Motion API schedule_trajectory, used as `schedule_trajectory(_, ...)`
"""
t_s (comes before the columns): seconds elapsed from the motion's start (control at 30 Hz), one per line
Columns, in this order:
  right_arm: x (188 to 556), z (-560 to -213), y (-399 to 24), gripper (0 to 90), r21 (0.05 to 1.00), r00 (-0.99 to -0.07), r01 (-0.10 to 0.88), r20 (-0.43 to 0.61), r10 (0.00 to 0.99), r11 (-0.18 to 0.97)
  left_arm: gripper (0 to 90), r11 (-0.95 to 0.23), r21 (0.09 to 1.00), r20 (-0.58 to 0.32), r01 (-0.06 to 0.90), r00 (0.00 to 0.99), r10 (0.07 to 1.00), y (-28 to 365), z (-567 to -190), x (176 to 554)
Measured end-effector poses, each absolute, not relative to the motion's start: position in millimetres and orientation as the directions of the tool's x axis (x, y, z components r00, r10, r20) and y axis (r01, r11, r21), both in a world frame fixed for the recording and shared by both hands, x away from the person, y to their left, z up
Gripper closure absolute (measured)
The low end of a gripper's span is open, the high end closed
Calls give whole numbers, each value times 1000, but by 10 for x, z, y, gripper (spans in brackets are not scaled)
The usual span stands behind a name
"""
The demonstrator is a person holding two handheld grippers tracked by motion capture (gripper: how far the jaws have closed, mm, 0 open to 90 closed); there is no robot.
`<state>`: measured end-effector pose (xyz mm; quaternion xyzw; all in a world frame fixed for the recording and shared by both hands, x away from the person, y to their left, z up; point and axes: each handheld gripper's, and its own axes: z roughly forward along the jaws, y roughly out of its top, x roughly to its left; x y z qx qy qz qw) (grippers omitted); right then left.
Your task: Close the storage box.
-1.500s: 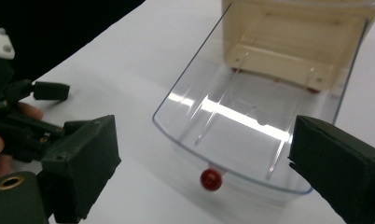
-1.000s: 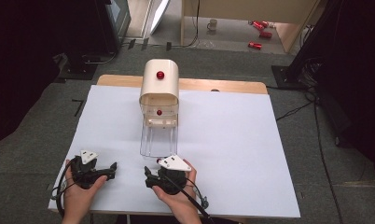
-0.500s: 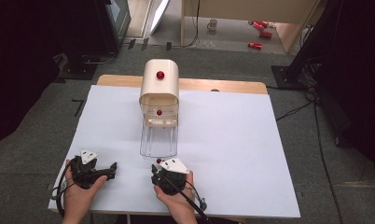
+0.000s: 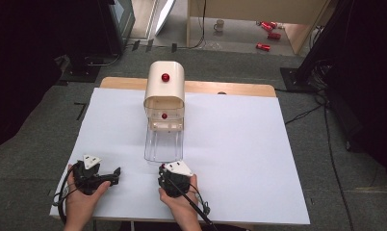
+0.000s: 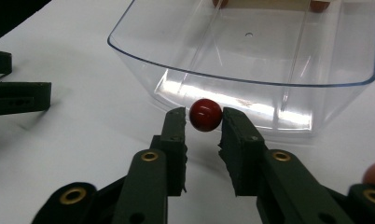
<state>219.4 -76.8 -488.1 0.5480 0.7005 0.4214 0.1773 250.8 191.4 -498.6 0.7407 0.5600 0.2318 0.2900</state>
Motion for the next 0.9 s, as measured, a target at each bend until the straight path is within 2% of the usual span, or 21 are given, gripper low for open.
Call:
schedule_trajectory(0.13, 2212, -4827, -796, 775, 789, -347, 613, 220, 912, 43, 6, -205, 689, 19, 695, 265, 964, 1914, -4985, 2508)
schedule_trajectory(0.33, 2226, -4832, -782, 743, 793, -347, 606, 194, 918, 62, 6, -205, 689, 19, 695, 265, 964, 1914, -4986, 2508)
schedule_trajectory(0.6, 2264, -4885, -761, 747, 784, -338, 618, 191, 922, 64, 6, -205, 689, 18, 695, 265, 964, 1915, -4985, 2508)
schedule_trajectory(0.77, 2287, -4814, -783, 805, 795, -341, 603, 190, 921, 59, 6, -204, 689, 18, 695, 265, 964, 1915, -4985, 2508)
schedule_trajectory(0.9, 2331, -4762, -786, 800, 796, -339, 602, 192, 921, 55, 6, -204, 689, 18, 695, 265, 964, 1914, -4986, 2508)
